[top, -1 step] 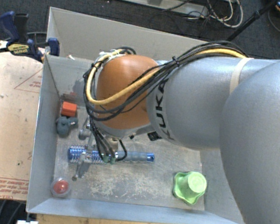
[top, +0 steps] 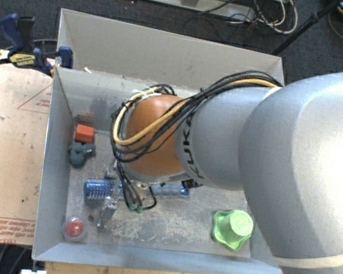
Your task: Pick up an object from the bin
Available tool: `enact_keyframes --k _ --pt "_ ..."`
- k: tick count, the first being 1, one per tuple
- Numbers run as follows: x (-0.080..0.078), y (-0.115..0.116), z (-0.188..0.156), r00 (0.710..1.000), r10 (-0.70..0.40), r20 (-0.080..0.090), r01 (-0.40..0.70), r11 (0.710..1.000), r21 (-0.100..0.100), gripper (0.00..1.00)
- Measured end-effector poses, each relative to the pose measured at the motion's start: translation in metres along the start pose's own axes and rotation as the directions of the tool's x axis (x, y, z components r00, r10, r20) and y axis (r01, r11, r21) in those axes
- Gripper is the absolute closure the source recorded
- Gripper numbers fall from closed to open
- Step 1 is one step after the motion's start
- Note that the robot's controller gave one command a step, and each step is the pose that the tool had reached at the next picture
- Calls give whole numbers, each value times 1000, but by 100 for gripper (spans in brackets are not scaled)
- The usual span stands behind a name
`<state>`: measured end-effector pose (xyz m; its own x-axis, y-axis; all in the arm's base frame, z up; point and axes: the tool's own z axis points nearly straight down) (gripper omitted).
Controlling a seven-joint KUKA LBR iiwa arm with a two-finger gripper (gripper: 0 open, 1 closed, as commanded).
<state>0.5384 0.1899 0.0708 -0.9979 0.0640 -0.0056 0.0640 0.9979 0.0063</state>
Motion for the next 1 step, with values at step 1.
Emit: enact_keyframes --k 1 --pt "-2 2 -5 1000 -2 7 2 1000 -2 100"
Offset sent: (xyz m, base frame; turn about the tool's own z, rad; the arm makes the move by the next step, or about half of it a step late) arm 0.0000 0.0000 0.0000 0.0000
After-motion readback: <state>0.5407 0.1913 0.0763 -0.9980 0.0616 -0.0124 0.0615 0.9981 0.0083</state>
